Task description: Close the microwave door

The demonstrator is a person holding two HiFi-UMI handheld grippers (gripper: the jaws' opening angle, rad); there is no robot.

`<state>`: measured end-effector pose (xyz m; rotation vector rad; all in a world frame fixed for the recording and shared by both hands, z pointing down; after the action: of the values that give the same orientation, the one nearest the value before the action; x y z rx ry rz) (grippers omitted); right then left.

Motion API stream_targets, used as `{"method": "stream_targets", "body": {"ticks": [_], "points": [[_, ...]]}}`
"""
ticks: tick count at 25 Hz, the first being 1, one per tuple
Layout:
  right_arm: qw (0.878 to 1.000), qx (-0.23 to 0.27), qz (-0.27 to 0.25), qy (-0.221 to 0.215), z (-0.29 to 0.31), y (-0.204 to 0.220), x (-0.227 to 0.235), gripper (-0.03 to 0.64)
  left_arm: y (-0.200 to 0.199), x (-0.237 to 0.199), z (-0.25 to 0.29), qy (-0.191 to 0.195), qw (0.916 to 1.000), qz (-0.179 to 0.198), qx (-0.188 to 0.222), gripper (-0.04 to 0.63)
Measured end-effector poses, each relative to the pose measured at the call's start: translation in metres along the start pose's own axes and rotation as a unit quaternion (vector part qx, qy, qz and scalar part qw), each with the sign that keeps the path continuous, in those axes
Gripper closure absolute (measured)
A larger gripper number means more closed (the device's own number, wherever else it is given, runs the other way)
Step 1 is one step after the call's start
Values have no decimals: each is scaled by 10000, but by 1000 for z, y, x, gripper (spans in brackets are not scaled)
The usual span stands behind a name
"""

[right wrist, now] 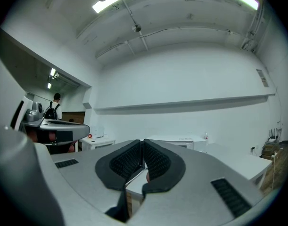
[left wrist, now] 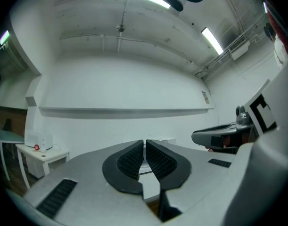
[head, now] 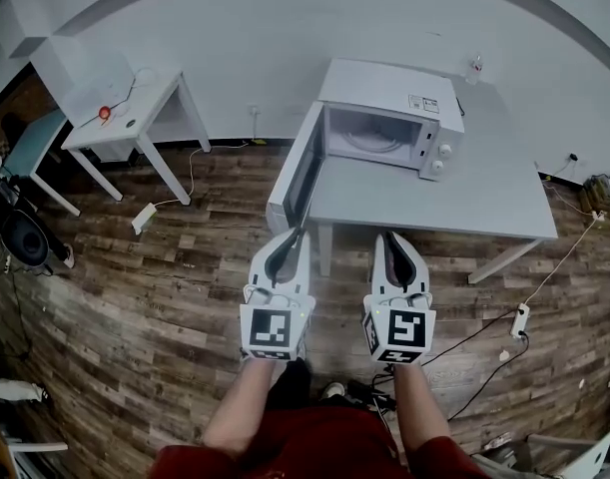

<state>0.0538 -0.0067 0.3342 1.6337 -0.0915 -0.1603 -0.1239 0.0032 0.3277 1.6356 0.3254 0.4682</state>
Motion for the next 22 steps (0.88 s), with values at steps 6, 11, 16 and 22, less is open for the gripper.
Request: {"method": "stream_targets", "body": {"ticks": [6, 11, 16, 22], "points": [[9996, -141, -155, -194, 38, 8, -31, 571, 25, -39, 12, 41, 9996, 51, -259, 557], [9987, -331, -229, -318, 66, 23, -51, 571, 45, -66, 17, 71, 9993, 29, -356, 557], [9971, -568, -286, -425, 85, 43, -70, 571, 67, -94, 14, 93, 9987, -135, -485, 557], [9947, -826, -332, -506, 104, 63, -81, 571, 101, -120, 20, 700, 9929, -375, -887, 466]]}}
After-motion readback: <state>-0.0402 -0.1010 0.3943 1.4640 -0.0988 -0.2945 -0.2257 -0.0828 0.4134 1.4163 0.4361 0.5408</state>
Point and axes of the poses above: the fingertips, and each gripper's own axes: z forward along the fingers, x to its right, y out of its underside, the point moved 7 cm from there along -z, backward along the fingers, and after that the axes turned 10 degrees about y, right-handed, at the moved point
